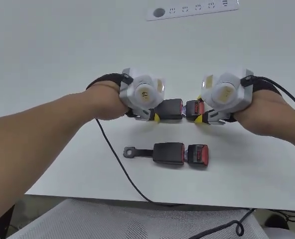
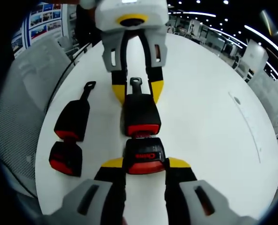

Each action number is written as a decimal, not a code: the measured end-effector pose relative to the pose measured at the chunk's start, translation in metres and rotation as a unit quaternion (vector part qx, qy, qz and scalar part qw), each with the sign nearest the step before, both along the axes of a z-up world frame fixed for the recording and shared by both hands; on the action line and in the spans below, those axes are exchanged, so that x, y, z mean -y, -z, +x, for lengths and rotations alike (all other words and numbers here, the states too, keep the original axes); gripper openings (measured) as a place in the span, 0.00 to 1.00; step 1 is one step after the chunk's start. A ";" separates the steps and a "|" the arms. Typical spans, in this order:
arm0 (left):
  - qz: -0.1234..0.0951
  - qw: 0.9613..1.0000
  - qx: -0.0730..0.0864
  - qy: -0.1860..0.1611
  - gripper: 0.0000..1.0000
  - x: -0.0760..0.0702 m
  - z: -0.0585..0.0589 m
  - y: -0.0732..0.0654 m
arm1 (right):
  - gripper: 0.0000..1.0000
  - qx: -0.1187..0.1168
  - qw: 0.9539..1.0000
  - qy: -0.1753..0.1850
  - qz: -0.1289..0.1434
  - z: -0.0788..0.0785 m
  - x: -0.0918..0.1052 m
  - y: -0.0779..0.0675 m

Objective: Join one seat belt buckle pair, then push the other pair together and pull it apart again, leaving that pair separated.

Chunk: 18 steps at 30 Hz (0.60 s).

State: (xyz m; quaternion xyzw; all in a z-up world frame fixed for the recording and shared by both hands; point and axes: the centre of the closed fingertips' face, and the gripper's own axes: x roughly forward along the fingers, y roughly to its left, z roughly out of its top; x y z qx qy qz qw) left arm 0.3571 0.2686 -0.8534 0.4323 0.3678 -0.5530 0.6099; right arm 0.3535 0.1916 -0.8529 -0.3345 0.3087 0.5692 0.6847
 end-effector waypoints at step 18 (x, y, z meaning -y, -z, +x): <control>0.003 1.000 0.002 0.005 0.29 -0.001 -0.002 0.001 | 0.30 0.005 1.000 -0.003 -0.002 -0.001 0.001 0.001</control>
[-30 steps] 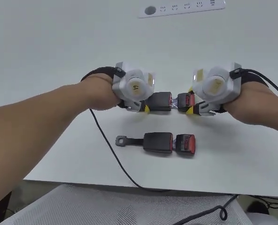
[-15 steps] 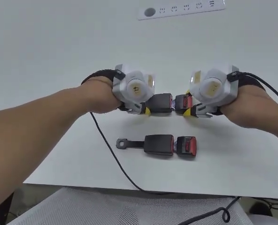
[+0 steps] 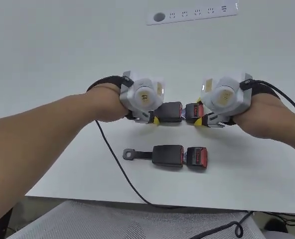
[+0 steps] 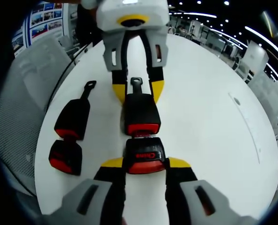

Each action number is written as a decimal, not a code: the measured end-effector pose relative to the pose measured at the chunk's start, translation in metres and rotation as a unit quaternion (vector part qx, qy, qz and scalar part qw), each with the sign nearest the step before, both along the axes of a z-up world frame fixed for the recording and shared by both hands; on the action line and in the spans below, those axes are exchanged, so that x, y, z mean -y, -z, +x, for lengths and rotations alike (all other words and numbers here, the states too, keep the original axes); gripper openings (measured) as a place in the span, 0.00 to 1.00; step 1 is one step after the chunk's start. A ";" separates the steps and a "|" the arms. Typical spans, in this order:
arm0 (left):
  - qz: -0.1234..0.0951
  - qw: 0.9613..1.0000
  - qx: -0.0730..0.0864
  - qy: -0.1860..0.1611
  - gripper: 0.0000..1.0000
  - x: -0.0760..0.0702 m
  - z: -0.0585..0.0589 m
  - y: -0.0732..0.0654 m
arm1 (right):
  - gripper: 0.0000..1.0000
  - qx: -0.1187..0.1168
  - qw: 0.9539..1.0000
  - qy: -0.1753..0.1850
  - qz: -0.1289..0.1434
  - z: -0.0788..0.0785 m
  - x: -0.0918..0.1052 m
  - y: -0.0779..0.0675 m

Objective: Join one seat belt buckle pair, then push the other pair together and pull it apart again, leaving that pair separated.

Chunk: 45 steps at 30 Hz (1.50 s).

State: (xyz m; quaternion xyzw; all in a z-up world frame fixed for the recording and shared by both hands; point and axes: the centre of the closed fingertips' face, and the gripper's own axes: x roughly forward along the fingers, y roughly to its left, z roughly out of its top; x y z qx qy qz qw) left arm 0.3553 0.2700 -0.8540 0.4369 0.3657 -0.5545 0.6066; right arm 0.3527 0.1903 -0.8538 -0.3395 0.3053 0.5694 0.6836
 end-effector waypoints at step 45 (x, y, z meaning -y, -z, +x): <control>0.014 1.000 -0.001 0.011 0.31 0.001 -0.001 0.001 | 0.33 -0.005 0.998 0.029 -0.050 -0.008 0.154 0.001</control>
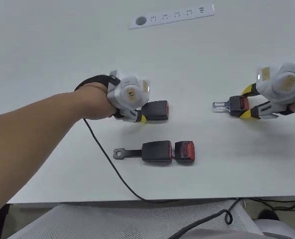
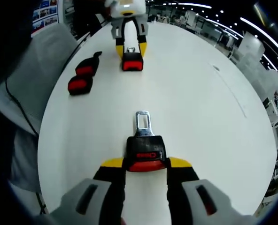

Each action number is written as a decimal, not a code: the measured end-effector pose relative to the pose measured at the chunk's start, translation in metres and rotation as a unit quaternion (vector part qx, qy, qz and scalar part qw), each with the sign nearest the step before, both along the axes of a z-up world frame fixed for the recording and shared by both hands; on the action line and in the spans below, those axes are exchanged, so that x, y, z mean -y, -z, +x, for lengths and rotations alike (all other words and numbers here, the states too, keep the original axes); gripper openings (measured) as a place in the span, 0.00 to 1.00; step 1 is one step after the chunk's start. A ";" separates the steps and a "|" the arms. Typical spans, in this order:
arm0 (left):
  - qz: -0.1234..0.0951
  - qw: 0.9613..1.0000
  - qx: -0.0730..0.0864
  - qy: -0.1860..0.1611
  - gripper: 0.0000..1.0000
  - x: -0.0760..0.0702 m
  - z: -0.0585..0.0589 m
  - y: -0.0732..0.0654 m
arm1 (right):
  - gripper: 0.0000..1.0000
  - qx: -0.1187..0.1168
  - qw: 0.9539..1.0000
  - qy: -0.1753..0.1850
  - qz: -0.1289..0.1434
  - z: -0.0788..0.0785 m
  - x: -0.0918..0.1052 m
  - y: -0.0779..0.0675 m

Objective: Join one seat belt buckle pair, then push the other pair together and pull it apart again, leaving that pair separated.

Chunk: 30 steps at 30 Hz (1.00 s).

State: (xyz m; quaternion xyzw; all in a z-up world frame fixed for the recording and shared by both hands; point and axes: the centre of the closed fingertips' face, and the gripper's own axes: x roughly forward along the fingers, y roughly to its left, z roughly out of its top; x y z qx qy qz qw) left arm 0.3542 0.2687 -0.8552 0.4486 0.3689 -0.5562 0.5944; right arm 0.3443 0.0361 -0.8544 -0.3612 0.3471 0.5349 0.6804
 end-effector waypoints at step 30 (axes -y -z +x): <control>-0.091 0.989 0.058 -0.100 0.49 -0.026 -0.030 -0.052 | 0.47 0.022 0.993 0.083 0.083 -0.046 -0.018 -0.054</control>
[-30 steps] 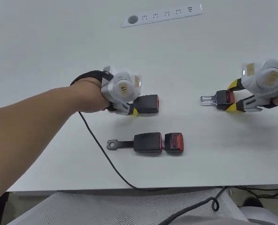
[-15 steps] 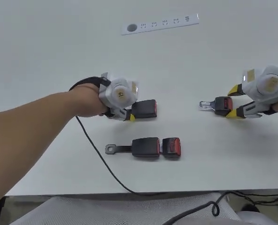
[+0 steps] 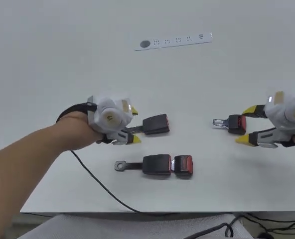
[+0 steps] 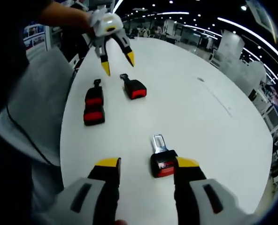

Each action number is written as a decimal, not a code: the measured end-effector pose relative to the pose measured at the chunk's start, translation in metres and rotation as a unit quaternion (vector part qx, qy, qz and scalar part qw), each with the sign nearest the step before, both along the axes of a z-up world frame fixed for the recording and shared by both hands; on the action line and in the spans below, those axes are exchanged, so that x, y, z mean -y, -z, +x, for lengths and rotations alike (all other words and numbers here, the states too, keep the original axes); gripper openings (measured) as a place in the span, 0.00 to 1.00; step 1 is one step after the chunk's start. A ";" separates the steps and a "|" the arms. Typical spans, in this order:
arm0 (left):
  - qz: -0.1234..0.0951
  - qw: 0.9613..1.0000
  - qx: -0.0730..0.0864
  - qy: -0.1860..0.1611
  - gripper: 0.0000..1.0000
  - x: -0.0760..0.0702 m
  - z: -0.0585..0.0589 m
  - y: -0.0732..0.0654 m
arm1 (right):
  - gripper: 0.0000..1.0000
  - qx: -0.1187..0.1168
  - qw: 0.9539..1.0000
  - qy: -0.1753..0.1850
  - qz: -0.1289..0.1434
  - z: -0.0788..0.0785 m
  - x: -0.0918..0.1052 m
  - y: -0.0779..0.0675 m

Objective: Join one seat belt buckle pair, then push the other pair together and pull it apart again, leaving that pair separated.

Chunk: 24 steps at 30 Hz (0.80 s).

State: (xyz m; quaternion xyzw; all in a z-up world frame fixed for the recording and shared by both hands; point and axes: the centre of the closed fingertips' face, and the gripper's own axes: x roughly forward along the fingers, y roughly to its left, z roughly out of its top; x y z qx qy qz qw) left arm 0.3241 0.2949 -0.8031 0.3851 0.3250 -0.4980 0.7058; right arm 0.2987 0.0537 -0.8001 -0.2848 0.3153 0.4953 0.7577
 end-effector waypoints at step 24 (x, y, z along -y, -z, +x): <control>-0.119 0.976 0.014 -0.183 0.85 -0.066 -0.075 -0.035 | 0.96 0.002 0.990 0.123 0.070 -0.047 0.028 -0.020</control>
